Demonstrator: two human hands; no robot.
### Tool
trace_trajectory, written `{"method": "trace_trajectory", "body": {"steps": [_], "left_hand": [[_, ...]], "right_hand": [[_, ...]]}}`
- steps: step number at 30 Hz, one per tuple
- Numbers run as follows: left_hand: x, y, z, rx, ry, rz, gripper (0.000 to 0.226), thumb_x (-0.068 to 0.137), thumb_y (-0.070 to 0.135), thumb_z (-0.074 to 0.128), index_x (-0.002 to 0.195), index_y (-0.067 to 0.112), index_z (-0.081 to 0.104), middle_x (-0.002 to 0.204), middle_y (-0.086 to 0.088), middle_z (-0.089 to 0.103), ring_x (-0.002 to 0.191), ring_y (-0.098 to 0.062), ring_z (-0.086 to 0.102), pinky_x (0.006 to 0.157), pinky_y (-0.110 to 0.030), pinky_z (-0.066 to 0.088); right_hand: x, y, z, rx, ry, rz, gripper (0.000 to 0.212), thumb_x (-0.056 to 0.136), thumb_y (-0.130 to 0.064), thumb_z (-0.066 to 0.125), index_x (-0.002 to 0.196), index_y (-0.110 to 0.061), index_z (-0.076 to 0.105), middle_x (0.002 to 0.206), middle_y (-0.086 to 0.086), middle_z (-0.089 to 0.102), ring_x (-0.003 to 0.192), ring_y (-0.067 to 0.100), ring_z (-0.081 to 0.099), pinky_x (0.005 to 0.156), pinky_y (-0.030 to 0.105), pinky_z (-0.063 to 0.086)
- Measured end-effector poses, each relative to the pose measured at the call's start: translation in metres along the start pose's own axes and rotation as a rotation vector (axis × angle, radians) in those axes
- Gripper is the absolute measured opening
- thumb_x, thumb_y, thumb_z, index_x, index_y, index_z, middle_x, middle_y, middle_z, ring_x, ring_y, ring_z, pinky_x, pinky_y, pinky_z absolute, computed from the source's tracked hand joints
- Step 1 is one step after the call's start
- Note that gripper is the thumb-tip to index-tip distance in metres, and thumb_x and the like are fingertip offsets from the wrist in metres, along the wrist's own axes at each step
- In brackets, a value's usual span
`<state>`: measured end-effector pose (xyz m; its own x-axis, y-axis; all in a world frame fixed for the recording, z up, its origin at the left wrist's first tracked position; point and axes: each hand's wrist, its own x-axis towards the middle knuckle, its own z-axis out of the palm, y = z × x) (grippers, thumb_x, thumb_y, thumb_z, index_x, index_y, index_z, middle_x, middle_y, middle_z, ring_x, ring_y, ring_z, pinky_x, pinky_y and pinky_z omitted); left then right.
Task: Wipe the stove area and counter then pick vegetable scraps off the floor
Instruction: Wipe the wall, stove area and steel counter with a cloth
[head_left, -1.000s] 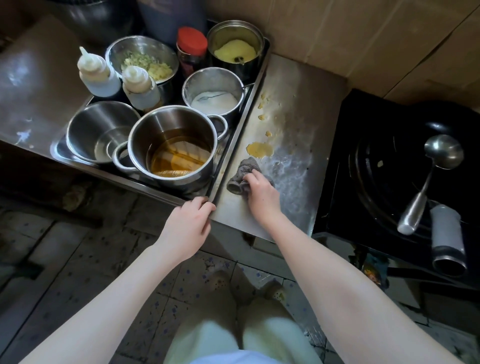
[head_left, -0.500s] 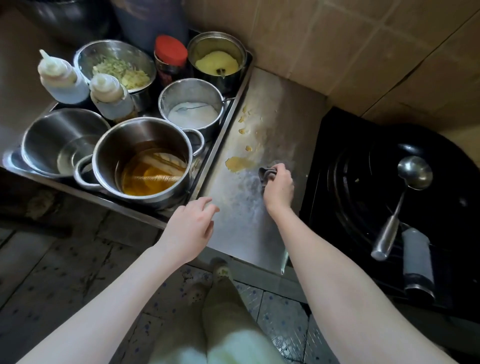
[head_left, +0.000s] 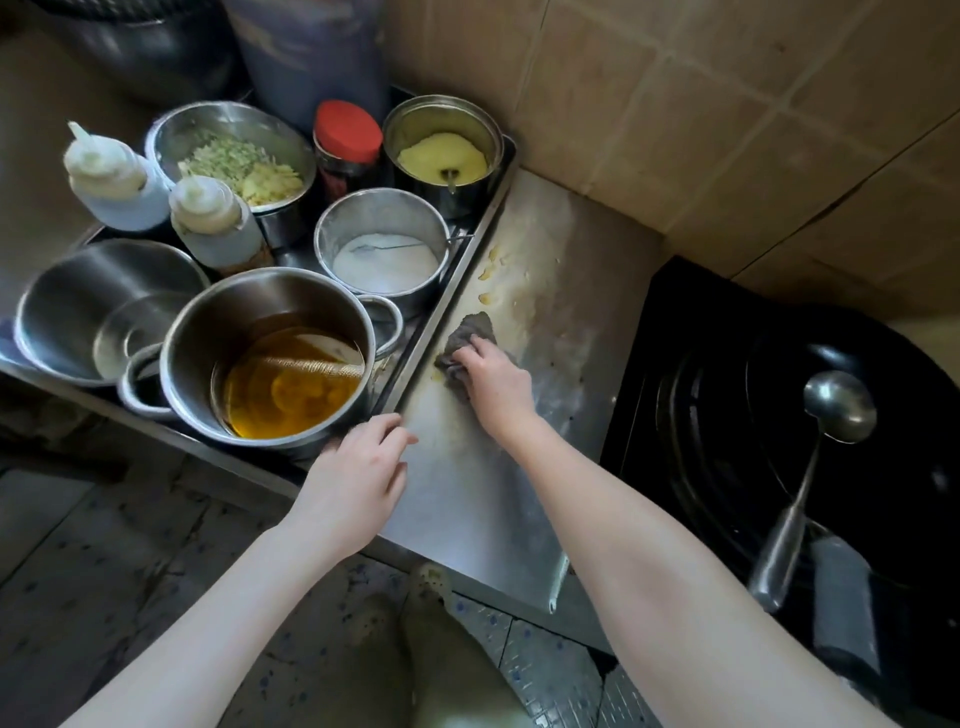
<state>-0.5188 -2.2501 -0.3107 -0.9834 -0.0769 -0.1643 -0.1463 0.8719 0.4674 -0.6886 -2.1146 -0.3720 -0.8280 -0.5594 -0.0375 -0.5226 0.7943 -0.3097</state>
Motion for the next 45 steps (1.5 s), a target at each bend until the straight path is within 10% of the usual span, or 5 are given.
{"method": "trace_trajectory", "body": {"steps": [11, 19, 28, 45], "left_hand": [[0.045, 0.023, 0.006, 0.094, -0.058, 0.103, 0.034, 0.096, 0.022, 0.048, 0.129, 0.017, 0.052, 0.143, -0.005, 0.044, 0.128, -0.023, 0.045, 0.100, -0.036, 0.041], [0.056, 0.025, 0.008, 0.066, -0.065, 0.094, 0.033, 0.096, 0.022, 0.048, 0.129, 0.019, 0.051, 0.145, -0.004, 0.042, 0.130, -0.022, 0.043, 0.102, -0.036, 0.039], [0.073, 0.030, 0.010, 0.096, -0.095, 0.047, 0.036, 0.097, 0.025, 0.040, 0.133, 0.022, 0.044, 0.150, 0.001, 0.032, 0.134, -0.018, 0.036, 0.102, -0.029, 0.033], [0.100, 0.038, 0.017, 0.133, -0.021, 0.020, 0.035, 0.098, 0.030, 0.038, 0.132, 0.026, 0.042, 0.150, 0.005, 0.030, 0.136, -0.015, 0.033, 0.103, -0.028, 0.031]], "right_hand": [[0.024, 0.082, -0.037, 0.151, 0.254, 0.758, 0.027, 0.091, -0.010, 0.045, 0.107, -0.023, 0.061, 0.114, 0.009, 0.058, 0.098, 0.032, 0.058, 0.069, 0.030, 0.036], [0.063, 0.072, -0.040, 0.380, 0.270, 0.649, 0.022, 0.091, -0.008, 0.049, 0.100, -0.024, 0.063, 0.107, 0.005, 0.064, 0.090, 0.025, 0.058, 0.068, 0.028, 0.041], [0.090, 0.031, -0.023, 0.153, -0.028, -0.070, 0.026, 0.084, -0.005, 0.051, 0.107, -0.014, 0.060, 0.120, 0.007, 0.058, 0.101, 0.031, 0.055, 0.067, 0.026, 0.037], [0.131, 0.127, -0.065, 0.055, 0.127, 0.597, 0.033, 0.092, -0.007, 0.043, 0.123, -0.016, 0.049, 0.125, 0.014, 0.050, 0.113, 0.035, 0.051, 0.081, 0.038, 0.043]]}}
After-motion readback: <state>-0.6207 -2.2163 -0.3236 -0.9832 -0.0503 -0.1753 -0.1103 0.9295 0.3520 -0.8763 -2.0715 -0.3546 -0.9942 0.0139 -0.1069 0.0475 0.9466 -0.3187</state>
